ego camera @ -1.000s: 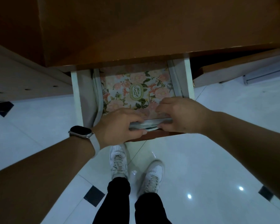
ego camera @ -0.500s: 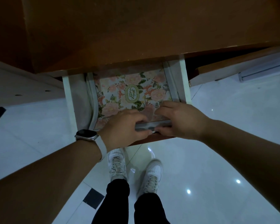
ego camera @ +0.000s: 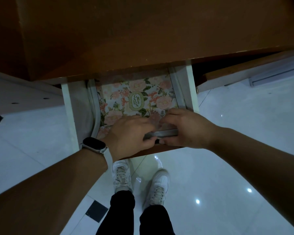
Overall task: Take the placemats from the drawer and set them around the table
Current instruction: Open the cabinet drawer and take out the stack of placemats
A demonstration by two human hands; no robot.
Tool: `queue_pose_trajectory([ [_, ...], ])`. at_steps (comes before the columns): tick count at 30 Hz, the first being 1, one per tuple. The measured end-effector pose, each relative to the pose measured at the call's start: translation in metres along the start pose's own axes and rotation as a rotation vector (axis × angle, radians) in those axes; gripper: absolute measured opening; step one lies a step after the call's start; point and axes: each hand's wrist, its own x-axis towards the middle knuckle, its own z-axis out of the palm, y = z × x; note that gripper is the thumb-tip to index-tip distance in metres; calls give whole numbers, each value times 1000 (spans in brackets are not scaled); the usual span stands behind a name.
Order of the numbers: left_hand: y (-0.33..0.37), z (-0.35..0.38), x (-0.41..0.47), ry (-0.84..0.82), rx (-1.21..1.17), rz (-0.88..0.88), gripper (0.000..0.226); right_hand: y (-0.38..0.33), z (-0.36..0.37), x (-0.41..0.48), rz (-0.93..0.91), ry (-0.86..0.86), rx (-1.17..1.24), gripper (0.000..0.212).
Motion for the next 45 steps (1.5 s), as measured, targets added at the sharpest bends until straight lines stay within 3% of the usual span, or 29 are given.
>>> queue_pose_trajectory([
  [5, 0, 6, -3, 66, -83, -85, 28, 0, -2, 9, -45, -77, -19, 37],
  [9, -4, 11, -8, 69, -224, -219, 34, -4, 0, 11, -113, -34, 29, 22],
  [13, -8, 4, -14, 33, -228, -248, 43, -4, 2, 12, -57, -41, -13, 29],
  [21, -18, -15, -38, 40, -112, -396, 40, -7, 10, 7, 8, 205, -183, 30],
  [27, -20, -20, -44, 36, 21, -443, 44, -2, 7, 4, 71, 84, -186, 39],
  [32, -20, -21, -45, 110, 77, -396, 34, -1, 1, 10, 92, 25, -204, 29],
  [38, -10, -49, -43, 195, 63, -434, 26, -14, -13, 9, 86, 245, -94, 22],
  [45, 34, -93, -54, 334, 61, -527, 24, -49, -59, -11, 119, 372, 23, 29],
])
